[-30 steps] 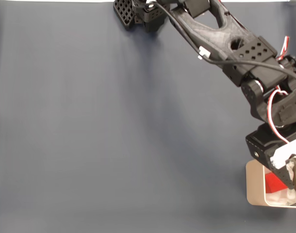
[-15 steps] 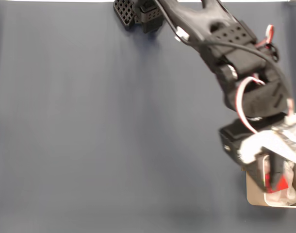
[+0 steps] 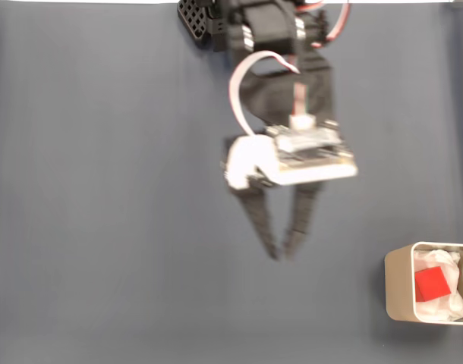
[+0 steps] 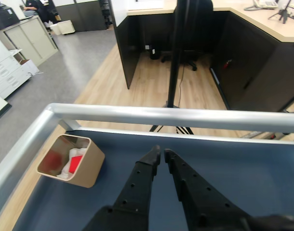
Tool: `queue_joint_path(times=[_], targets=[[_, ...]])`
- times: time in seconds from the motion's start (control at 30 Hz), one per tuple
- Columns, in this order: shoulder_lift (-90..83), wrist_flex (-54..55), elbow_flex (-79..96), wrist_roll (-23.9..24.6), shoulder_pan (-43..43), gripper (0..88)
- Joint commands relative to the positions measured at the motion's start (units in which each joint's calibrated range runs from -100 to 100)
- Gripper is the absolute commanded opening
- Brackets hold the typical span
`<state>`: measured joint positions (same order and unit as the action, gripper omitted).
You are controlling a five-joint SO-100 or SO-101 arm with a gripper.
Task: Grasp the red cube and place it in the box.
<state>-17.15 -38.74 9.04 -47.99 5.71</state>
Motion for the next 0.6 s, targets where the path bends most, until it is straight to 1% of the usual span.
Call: queue_joint_path(times=[0.0, 0.07, 0.23, 0.57], targets=[[-11.4, 4.0, 11.6, -0.6, -4.0, 0.0], [-15.6, 6.0, 18.3, -0.8, -5.4, 0.0], [-25.7, 6.9, 32.8, -0.8, -7.6, 0.0], [-43.8, 8.1, 56.9, -0.7, -7.8, 0.0]])
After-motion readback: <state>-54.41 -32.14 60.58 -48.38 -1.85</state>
